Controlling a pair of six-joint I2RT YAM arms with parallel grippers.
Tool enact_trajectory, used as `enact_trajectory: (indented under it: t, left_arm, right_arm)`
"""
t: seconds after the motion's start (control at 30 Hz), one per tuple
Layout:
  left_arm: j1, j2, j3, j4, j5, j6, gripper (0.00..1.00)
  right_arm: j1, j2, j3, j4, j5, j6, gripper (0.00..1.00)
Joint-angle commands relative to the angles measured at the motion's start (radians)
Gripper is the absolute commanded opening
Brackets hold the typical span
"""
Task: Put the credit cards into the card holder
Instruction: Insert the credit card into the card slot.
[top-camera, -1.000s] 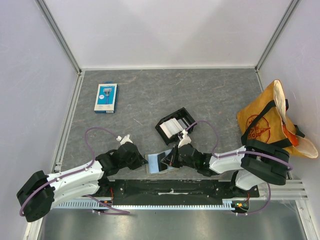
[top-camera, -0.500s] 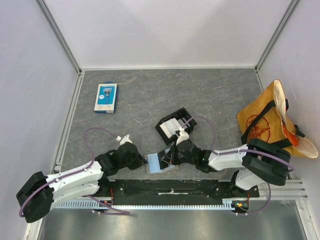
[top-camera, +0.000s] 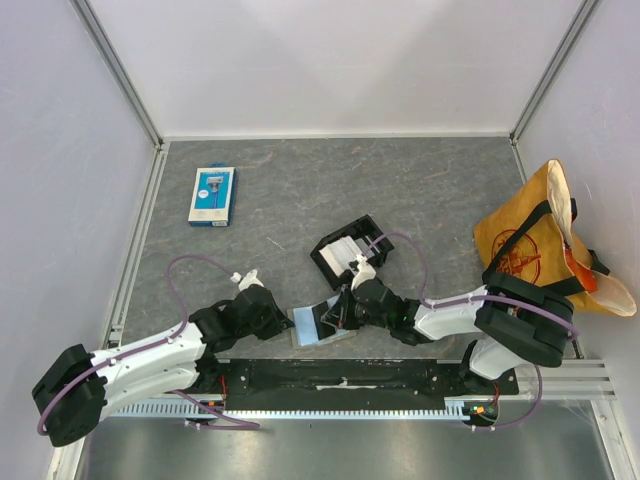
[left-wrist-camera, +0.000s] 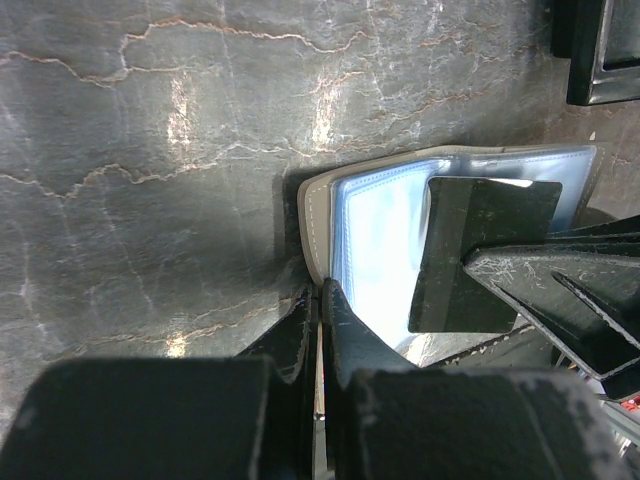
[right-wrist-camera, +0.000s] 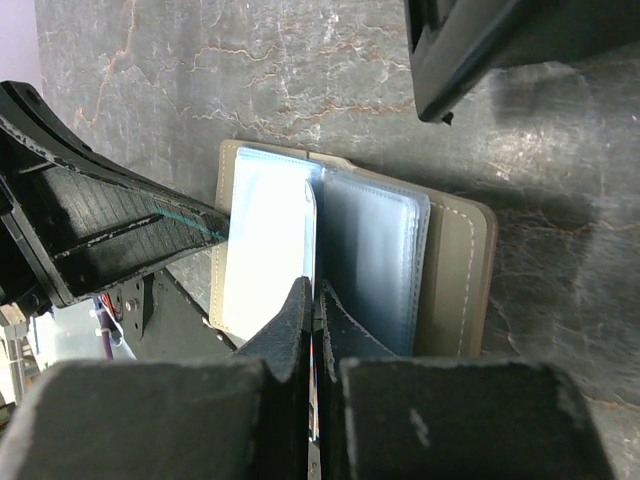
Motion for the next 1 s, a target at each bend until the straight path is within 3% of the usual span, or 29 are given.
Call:
enact_trajectory:
  t: [0.0,0.2,0.37,0.97]
  left_arm:
    - [-0.001,-0.006,-0.002,-0.01,-0.032,-0.026,0.02]
    - [-0.001,0.0,0.0,-0.007,-0.027,-0.025,0.02]
    - [-0.002,0.014,0.003,0.002,-0.021,-0.022,0.02]
    - [-0.001,0.019,-0.002,0.013,-0.021,-0.028,0.02]
  right_arm:
    - [0.006,-0.028,-0.047,-0.048,0.025,0.013,0.0]
    - [0.006,-0.088,-0.051,-0.086,0.142,0.015,0.0]
    - [0.005,-0.085,-0.031,-0.062,0.154,0.026,0.0]
    - [-0.002,-0.027,-0.096,0.146,0.015,0.115,0.0]
